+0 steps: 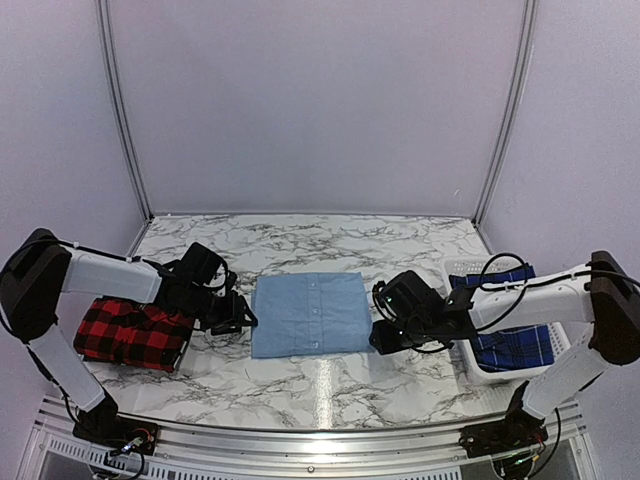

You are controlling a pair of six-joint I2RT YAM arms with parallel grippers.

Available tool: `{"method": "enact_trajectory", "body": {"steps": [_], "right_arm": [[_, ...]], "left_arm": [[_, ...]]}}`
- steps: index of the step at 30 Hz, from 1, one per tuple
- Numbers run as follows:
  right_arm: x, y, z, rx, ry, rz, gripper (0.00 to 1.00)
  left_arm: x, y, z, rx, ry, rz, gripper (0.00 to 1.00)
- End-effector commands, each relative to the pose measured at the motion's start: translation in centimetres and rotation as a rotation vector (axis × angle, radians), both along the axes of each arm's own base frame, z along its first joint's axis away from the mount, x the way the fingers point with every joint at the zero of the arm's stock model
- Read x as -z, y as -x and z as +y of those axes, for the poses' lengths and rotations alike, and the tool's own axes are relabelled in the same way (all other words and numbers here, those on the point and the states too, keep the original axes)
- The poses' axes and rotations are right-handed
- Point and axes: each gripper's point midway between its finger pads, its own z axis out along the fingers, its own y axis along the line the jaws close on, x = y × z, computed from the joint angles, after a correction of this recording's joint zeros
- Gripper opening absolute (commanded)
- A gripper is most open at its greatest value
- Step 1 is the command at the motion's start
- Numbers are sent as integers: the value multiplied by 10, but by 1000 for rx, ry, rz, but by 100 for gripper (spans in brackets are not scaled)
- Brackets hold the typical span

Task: Fold and stack the long sleeve shirts
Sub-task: Move the square-folded shirt to the center of the board, then pick up the square-folded shirt from the center of the board.

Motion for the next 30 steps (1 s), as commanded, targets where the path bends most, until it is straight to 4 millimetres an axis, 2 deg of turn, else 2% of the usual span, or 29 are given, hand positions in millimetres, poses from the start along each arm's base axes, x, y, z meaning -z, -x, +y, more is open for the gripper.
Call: {"method": "enact_trajectory", "body": {"steps": [1, 7, 15, 18, 21, 25, 30], "right_arm": [[-13, -16, -6, 23, -29, -26, 34], [-10, -23, -10, 33, -58, -26, 34], [-8, -28, -11, 38, -70, -27, 34], [-6, -28, -11, 36, -70, -26, 34], [-5, -29, -11, 37, -68, -25, 34], [-5, -29, -10, 32, -70, -25, 34], [-5, -31, -6, 24, -79, -22, 34]], "left_arm": [[-1, -14, -10, 9, 15, -29, 49], [13, -22, -4, -41, -44, -22, 41], [29, -31, -8, -63, -126, -6, 32], [33, -31, -6, -74, -147, 8, 25], [29, -31, -2, -62, -173, 2, 15], [16, -36, 16, -27, -238, -27, 0], [5, -51, 47, -21, -231, -24, 0]]}}
